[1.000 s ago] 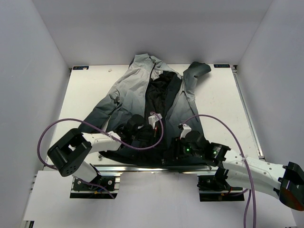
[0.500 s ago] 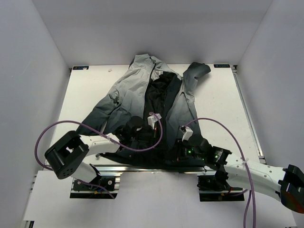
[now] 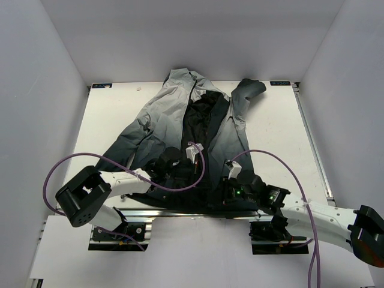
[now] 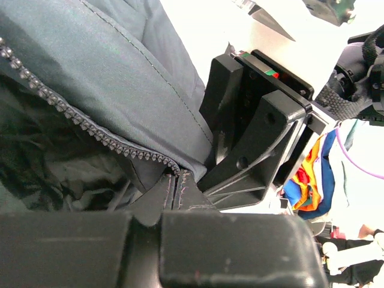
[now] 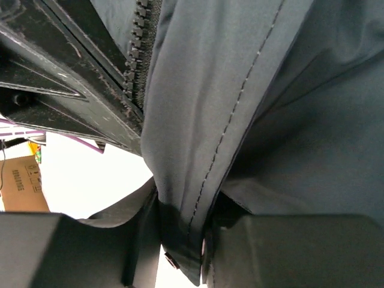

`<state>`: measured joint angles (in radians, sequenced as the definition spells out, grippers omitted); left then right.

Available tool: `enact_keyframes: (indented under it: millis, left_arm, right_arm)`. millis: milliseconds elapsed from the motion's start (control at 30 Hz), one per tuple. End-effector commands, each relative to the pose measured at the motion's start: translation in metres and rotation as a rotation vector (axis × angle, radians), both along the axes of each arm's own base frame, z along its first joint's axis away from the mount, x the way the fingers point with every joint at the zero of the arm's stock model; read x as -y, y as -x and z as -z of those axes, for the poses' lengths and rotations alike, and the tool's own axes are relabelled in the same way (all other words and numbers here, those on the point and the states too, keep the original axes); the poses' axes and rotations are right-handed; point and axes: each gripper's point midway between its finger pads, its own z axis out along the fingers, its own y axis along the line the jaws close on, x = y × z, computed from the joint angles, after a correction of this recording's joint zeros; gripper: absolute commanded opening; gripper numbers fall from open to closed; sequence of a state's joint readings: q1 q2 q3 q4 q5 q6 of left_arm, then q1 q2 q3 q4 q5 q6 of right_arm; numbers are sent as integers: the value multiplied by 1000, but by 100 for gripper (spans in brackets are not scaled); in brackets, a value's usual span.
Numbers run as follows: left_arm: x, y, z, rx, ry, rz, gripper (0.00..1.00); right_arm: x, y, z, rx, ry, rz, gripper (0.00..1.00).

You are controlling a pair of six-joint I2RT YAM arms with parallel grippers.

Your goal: Zip up the jacket

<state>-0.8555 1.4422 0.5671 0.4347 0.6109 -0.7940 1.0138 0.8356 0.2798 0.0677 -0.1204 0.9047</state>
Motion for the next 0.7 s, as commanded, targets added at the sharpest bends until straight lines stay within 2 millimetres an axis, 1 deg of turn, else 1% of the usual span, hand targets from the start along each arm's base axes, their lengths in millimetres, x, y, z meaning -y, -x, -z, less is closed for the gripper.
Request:
enact_keyframes:
  millis: [0, 33, 100, 133, 167, 267, 300, 333, 367, 400, 433, 467, 500, 533, 567, 600, 633, 667]
  left_arm:
    - [4, -9, -24, 68, 58, -31, 0]
    - [3, -9, -23, 66, 54, -35, 0]
    - [3, -11, -23, 67, 50, -46, 0]
    - [2, -11, -22, 68, 47, -48, 0]
    - [3, -11, -23, 71, 48, -47, 0]
    - [2, -13, -21, 77, 33, -57, 0]
    - [0, -13, -16, 68, 13, -57, 0]
    - [2, -15, -19, 74, 6, -59, 0]
    - [1, -18, -17, 93, -17, -64, 0]
    - [-4, -16, -10, 72, -64, -65, 11]
    - [-4, -19, -14, 92, -78, -67, 40]
    - [-9, -23, -17, 106, -101, -98, 57]
    - [-21, -20, -5, 73, -181, -123, 70]
    - [-28, -23, -3, 73, -218, -158, 81]
    - [-41, -31, 4, 77, -287, -234, 88]
    - [-58, -26, 7, 60, -351, -272, 98]
    - [-68, -28, 8, 56, -383, -316, 98]
    - [-77, -28, 9, 50, -411, -354, 98]
  right_arm:
    - [-7, 8, -8, -2, -30, -61, 29]
    - [-6, 9, -7, -5, -27, -58, 29]
    - [-4, 9, -6, -3, -29, -48, 21]
    - [-3, 8, -6, -2, -29, -43, 13]
    - [-2, 9, -6, 2, -34, -42, 0]
    - [-1, 9, -8, 14, -42, -44, 0]
    - [0, 8, -8, 20, -41, -41, 0]
    - [1, 8, -8, 17, -32, -34, 0]
    - [2, 8, -9, 23, -31, -35, 0]
    - [2, 4, -11, 41, -28, -28, 0]
    - [3, 3, -11, 42, -16, -23, 0]
    - [5, 2, -9, 47, 0, -19, 0]
    - [6, -4, -11, 65, 16, 5, 0]
    - [9, -4, -7, 60, 47, 9, 0]
    - [15, -2, 5, 34, 107, 8, 0]
    - [18, -6, 11, 32, 145, 25, 0]
    - [19, -7, 14, 35, 172, 22, 0]
    - [22, -7, 26, 11, 228, 23, 0]
